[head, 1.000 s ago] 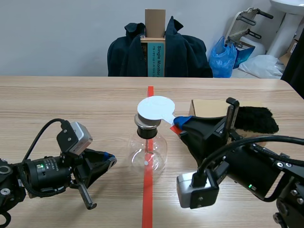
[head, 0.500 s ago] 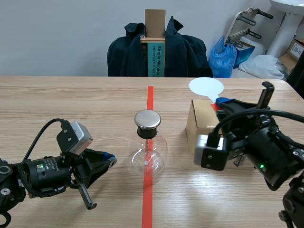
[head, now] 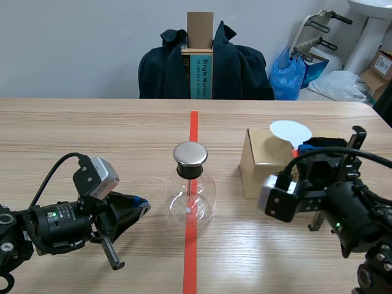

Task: Do the electroscope experiment.
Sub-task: 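Put the plate down on the right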

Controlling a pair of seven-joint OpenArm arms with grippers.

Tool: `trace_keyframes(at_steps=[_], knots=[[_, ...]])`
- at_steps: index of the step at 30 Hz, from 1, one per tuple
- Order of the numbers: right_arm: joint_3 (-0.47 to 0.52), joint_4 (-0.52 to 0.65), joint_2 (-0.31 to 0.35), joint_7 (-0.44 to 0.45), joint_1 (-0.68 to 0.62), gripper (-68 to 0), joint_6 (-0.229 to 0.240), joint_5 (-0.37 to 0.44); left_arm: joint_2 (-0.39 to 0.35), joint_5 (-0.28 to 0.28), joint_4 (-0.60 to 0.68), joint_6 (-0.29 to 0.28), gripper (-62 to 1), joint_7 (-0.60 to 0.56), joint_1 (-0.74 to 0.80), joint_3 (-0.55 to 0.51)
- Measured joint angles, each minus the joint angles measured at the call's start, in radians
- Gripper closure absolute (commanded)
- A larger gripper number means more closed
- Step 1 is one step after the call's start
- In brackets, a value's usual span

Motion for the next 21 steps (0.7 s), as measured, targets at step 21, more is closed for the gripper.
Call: trace_keyframes(at_steps=[21], knots=[[-0.071, -0.026, 0.0, -0.045, 0.0, -0.8, 0.048, 0.007, -0.001, 0.0, 0.0, 0.0, -2.7, 0.002, 0.002, 0.0]])
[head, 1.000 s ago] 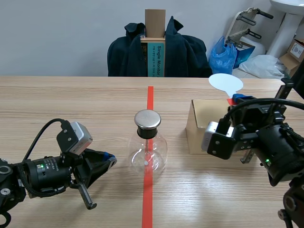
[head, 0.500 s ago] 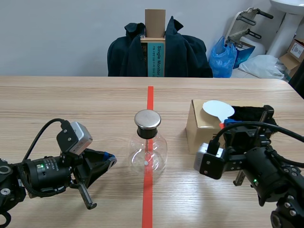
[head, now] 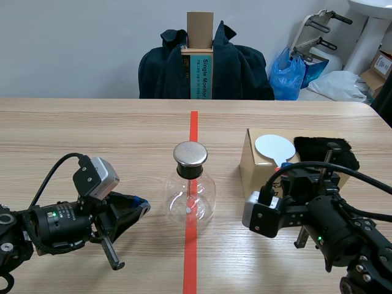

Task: Do the electroscope experiment.
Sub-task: 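Put the plate down on the right, then return to the home posture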

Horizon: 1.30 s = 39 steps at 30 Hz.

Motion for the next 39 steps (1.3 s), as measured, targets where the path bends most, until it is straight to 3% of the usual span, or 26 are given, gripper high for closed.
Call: trace_keyframes(at_steps=[6, 10, 12, 14, 16, 22, 24, 26, 28, 30, 31, 37, 39], knots=[[0.0, 0.0, 0.0, -0.003, -0.002, -0.9, 0.0, 0.0, -0.074, -0.028, 0.104, -0.011, -2.7, 0.006, 0.096, -0.05], [0.0, 0.0, 0.0, -0.003, -0.002, -1.0, 0.0, 0.0, -0.188, -0.114, 0.268, -0.011, -2.7, 0.006, 0.256, -0.137], [0.0, 0.0, 0.0, -0.003, -0.002, -4.2, 0.0, 0.0, -0.248, -0.171, 0.357, -0.011, -2.7, 0.006, 0.351, -0.192], [0.0, 0.0, 0.0, -0.003, -0.002, -12.0, 0.0, 0.011, -0.303, -0.225, 0.45, -0.011, -2.7, 0.006, 0.453, -0.256], [0.0, 0.0, 0.0, -0.003, -0.005, -23.3, 0.0, 0.072, -0.348, -0.26, 0.54, -0.011, -2.7, 0.005, 0.556, -0.328], [0.0, 0.0, 0.0, -0.007, -0.019, -67.9, 0.0, 0.289, -0.375, -0.278, 0.71, -0.011, -2.7, 0.0, 0.776, -0.52], [0.0, 0.006, 0.007, -0.007, -0.035, -67.9, -0.003, 0.377, -0.372, -0.278, 0.735, -0.011, -2.9, -0.008, 0.812, -0.547], [0.0, 0.033, 0.027, -0.007, -0.071, -67.9, -0.012, 0.492, -0.367, -0.278, 0.75, -0.011, -9.8, -0.012, 0.823, -0.555], [0.0, 0.082, 0.058, -0.008, -0.119, -67.9, -0.027, 0.632, -0.364, -0.278, 0.756, -0.011, -30.1, -0.012, 0.82, -0.555], [0.008, 0.146, 0.096, -0.012, -0.17, -67.9, -0.004, 0.816, -0.362, -0.277, 0.756, -0.012, -59.1, -0.003, 0.815, -0.555], [0.018, 0.181, 0.116, -0.015, -0.195, -67.9, 0.013, 0.91, -0.362, -0.278, 0.756, -0.013, -62.3, -0.003, 0.812, -0.555], [0.137, 0.343, 0.222, -0.092, -0.356, -67.9, 0.022, 1.448, -0.362, -0.278, 0.753, -0.014, -62.3, -0.031, 0.8, -0.554], [0.188, 0.373, 0.252, -0.085, -0.405, -67.9, 0.094, 1.57, -0.362, -0.279, 0.752, -0.014, -62.3, -0.032, 0.797, -0.554]])
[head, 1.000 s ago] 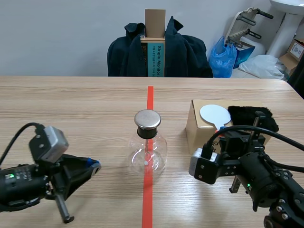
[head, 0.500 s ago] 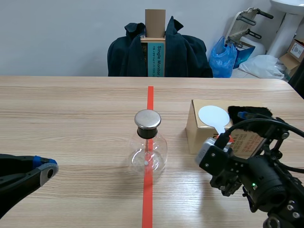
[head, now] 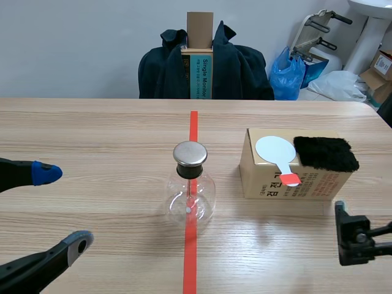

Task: Do the electroscope experiment.
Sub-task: 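Return to the home posture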

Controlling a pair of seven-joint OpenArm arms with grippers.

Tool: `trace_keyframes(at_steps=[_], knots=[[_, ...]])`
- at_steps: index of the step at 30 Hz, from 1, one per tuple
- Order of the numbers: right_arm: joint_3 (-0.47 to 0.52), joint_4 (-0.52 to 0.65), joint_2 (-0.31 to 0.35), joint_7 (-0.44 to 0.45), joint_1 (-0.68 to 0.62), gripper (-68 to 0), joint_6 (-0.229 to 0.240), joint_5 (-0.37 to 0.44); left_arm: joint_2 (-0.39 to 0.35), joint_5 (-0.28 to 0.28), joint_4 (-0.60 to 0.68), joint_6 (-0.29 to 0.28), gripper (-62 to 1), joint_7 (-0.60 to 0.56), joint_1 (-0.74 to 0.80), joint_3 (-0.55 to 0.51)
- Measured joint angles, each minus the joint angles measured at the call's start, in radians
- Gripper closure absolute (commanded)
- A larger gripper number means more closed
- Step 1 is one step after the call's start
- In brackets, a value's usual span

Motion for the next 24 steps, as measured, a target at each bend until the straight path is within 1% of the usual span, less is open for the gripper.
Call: trace_keyframes(at_steps=[4, 7, 9, 11, 13, 15, 16, 20, 24], knots=[[0.059, 0.129, 0.057, 0.015, -0.061, -67.9, 0.095, 0.036, 0.005, 0.0, 0.0, 0.0, -62.3, 0.001, 0.001, 0.0], [0.131, 0.225, 0.098, 0.047, -0.068, -67.9, 0.163, 0.035, 0.021, 0.0, 0.0, 0.003, -62.3, 0.0, 0.0, 0.0], [0.166, 0.266, 0.107, 0.061, -0.065, -67.9, 0.202, 0.034, 0.032, 0.0, 0.0, 0.003, -62.3, 0.001, 0.001, 0.0], [0.172, 0.282, 0.106, 0.07, -0.06, -67.9, 0.246, -0.006, 0.039, 0.0, -0.001, 0.003, -62.3, 0.001, 0.001, 0.0], [0.168, 0.283, 0.106, 0.08, -0.06, -67.9, 0.309, -0.071, 0.039, 0.001, -0.001, 0.003, -62.3, 0.008, 0.001, 0.0], [0.163, 0.283, 0.106, 0.077, -0.06, -67.9, 0.382, -0.151, 0.039, 0.001, -0.001, 0.003, -62.3, 0.008, 0.001, 0.0], [0.161, 0.283, 0.106, 0.077, -0.06, -67.9, 0.406, -0.167, 0.039, 0.001, -0.001, 0.003, -62.3, 0.008, 0.001, 0.0], [0.157, 0.282, 0.093, 0.084, -0.06, -67.9, 0.426, -0.159, 0.039, 0.001, -0.001, 0.004, -62.3, 0.007, 0.001, 0.0], [0.157, 0.282, 0.068, 0.119, -0.06, -67.9, 0.43, -0.157, 0.039, 0.001, -0.001, 0.011, -62.3, 0.008, 0.001, 0.0]])
